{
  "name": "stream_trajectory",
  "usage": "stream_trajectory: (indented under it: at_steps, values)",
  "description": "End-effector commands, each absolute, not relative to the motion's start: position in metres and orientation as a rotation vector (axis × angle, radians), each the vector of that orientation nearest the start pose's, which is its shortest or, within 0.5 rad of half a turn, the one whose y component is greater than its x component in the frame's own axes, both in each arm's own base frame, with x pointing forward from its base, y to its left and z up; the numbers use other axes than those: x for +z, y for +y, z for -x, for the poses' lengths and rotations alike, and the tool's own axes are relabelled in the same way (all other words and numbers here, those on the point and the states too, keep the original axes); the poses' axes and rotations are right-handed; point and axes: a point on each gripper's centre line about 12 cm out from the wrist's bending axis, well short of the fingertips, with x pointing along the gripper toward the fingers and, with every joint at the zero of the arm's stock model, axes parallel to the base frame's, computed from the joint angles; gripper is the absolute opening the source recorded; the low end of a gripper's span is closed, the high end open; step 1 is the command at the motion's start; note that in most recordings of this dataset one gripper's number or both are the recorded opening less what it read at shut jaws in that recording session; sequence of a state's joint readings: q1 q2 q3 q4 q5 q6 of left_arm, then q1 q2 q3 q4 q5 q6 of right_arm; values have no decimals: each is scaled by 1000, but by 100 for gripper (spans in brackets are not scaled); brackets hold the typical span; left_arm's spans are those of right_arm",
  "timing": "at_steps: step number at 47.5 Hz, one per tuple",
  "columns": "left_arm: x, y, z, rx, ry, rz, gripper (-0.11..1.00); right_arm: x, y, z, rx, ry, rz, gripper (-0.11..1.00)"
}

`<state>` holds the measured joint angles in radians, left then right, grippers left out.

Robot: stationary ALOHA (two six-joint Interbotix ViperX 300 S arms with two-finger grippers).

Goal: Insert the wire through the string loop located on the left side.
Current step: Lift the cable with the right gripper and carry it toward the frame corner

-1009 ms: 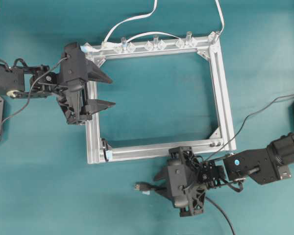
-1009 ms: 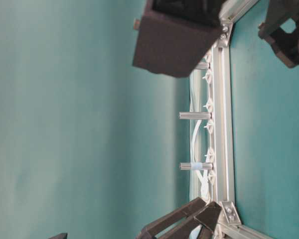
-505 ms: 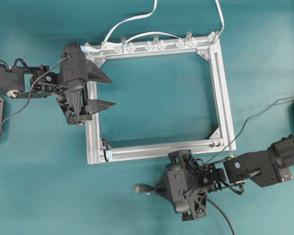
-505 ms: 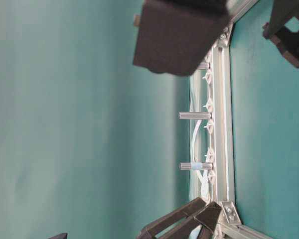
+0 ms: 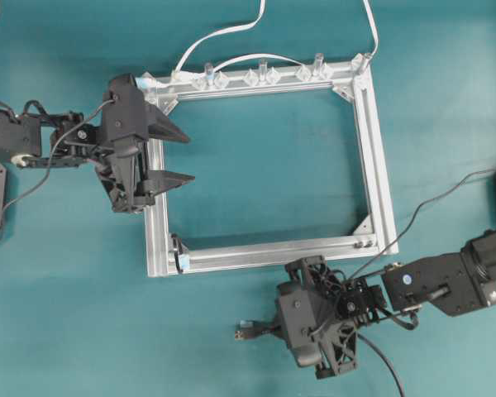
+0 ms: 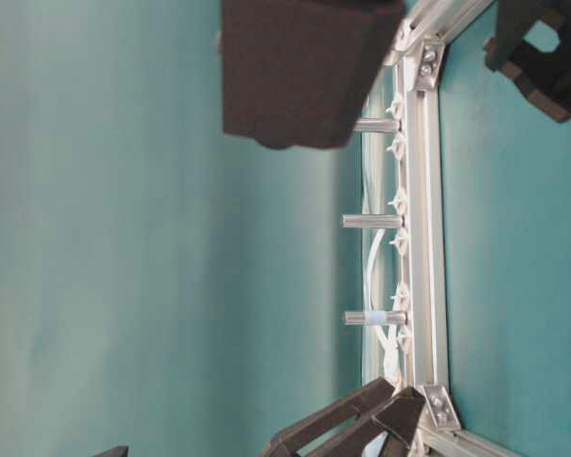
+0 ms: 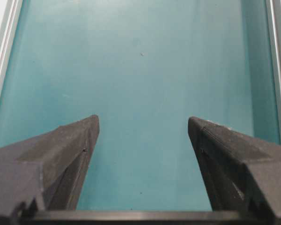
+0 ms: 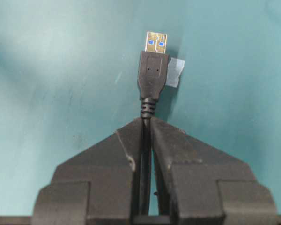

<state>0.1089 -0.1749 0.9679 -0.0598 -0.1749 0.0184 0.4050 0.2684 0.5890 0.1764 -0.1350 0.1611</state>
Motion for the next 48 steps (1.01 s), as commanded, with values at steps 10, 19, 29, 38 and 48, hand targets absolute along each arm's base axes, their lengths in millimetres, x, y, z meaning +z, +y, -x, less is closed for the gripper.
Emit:
stream_trajectory:
  at_steps: [10, 19, 29, 38, 48]
  values:
    - [161, 32, -315, 118, 580, 70, 79, 117, 167, -393, 256, 707, -173, 7]
    - [161, 32, -315, 118, 580, 70, 79, 118, 167, -393, 257, 707, -173, 7]
    - [161, 30, -316, 112, 579, 68, 79, 130, 163, -394, 252, 689, -183, 7]
    - [162, 29, -316, 108, 578, 66, 79, 144, 152, -394, 244, 691, -173, 7]
    - [161, 26, -316, 100, 579, 64, 79, 161, 140, -393, 242, 701, -131, 7]
